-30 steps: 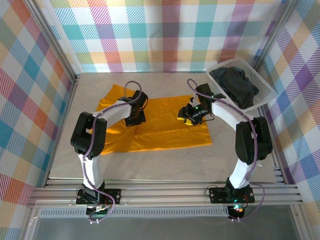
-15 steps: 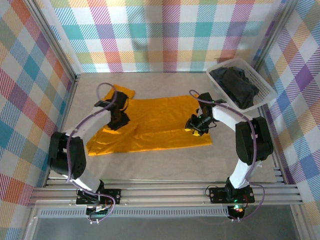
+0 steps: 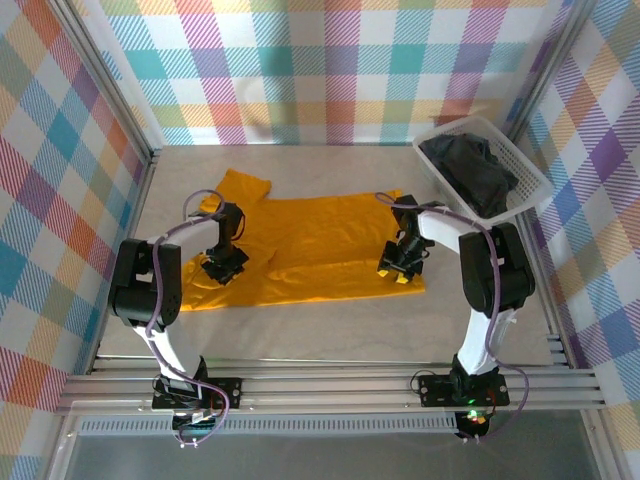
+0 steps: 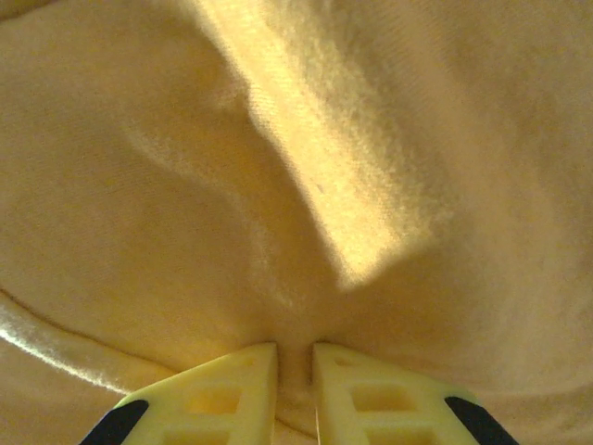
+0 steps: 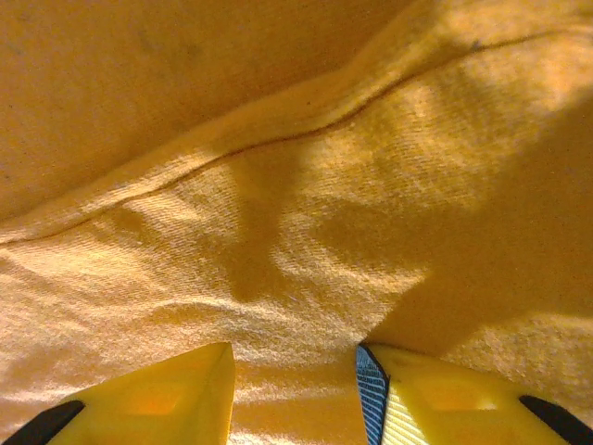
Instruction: Fold and stack the t-shirts
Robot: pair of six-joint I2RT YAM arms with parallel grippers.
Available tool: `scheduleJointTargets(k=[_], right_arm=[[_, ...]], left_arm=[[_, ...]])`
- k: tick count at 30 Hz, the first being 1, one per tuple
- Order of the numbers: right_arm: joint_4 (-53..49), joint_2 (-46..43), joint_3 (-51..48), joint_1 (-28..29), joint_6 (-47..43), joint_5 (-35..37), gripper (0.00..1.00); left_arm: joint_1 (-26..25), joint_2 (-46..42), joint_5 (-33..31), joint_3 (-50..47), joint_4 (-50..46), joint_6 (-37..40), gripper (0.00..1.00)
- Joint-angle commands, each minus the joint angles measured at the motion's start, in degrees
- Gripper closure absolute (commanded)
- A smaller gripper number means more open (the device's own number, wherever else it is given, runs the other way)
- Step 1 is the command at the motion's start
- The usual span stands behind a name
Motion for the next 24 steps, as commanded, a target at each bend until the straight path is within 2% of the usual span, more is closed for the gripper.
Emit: scheduleJointTargets(k=[1, 11, 19, 24], right_arm=[[-5.4, -1.4, -3.6, 0.2, -0.5, 2.7, 0.59], [-7.5, -6.9, -9.7, 2.3, 0.9, 0.1, 0.58], [-8.7, -9.9, -14.5, 4.4, 2.1, -1.8, 0.57], [-8.4, -12.2, -16.3, 4.7, 3.3, -3.2, 0.57]], left_arm=[[-0.7, -0.3, -1.6, -4.2, -4.4, -0.1, 0.8], [-0.8, -6.4, -0.7, -12.7, -4.1, 0.2, 0.8], [-2.5, -7.0, -0.4, -13.3, -4.2, 1.0, 0.8], [-4.3, -10.6, -0.4, -16.5, -5.1, -2.0, 0.8]])
